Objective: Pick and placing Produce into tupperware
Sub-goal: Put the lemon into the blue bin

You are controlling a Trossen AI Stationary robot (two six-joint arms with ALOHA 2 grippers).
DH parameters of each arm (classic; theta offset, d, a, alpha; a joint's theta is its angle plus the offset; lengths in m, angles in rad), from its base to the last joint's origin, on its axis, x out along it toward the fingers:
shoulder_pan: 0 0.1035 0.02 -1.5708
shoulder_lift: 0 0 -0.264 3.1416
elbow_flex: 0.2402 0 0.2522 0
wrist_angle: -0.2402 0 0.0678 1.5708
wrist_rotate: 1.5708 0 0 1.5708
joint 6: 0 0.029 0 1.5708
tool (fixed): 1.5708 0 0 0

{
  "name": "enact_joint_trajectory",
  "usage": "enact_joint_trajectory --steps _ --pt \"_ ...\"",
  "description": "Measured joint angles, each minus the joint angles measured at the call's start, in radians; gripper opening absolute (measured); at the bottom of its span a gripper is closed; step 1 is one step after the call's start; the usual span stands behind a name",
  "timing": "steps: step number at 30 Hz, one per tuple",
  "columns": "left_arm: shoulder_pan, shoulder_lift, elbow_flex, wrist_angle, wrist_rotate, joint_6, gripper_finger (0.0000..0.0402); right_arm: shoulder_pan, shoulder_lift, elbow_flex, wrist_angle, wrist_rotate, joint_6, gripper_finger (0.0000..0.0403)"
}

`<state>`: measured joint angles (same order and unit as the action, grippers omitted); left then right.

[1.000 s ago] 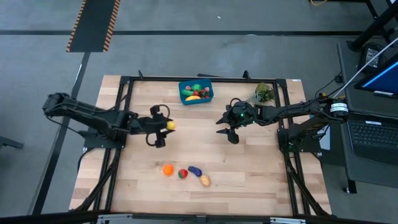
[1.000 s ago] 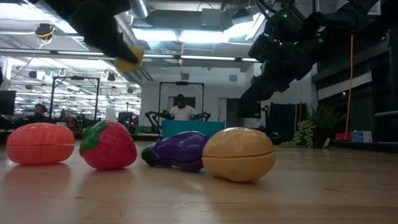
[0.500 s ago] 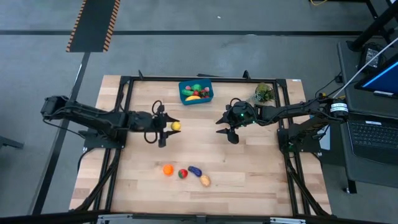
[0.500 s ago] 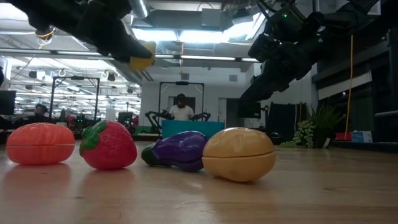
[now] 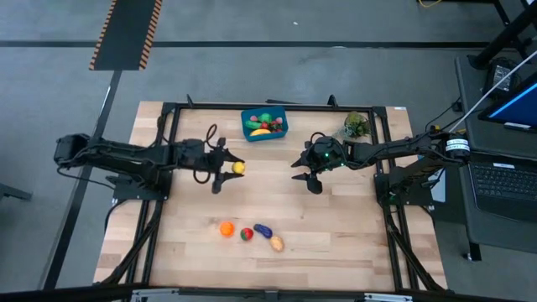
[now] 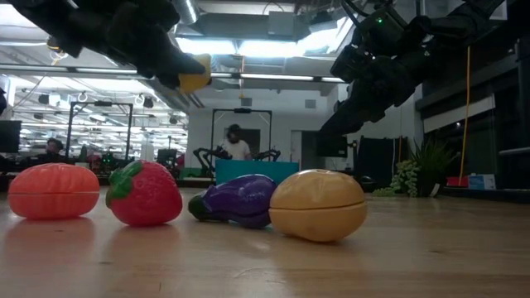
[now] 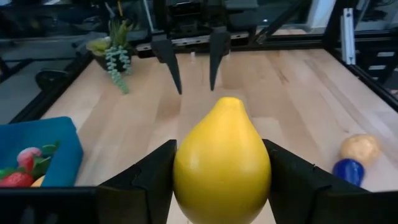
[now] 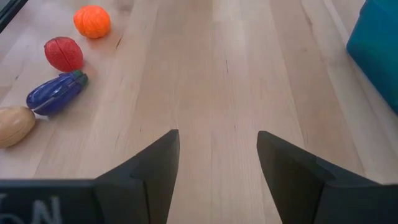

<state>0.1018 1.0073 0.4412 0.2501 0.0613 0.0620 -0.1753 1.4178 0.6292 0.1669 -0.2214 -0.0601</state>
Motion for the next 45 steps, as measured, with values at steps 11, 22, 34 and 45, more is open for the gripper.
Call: enact_joint_trajectory --steps 11,22,34,45 --pt "0.047 0.0 0.0 0.039 0.149 0.022 0.0197 0.0 0.0 0.0 0.0 0.0 -0.001 0.0218" --pt "0.077 0.01 0.0 0.065 -0.015 -0.012 0.0197 0.0 0.0 0.0 0.0 0.0 -0.001 0.0218" --pt "0.114 0.206 0.001 0.185 -0.137 -0.02 0.0197 0.0 0.0 0.0 0.023 0.001 -0.018 0.0218" --pt "0.234 0.323 0.209 0.12 -0.12 0.05 0.0197 0.0 0.0 0.0 0.024 0.001 -0.026 0.0218"
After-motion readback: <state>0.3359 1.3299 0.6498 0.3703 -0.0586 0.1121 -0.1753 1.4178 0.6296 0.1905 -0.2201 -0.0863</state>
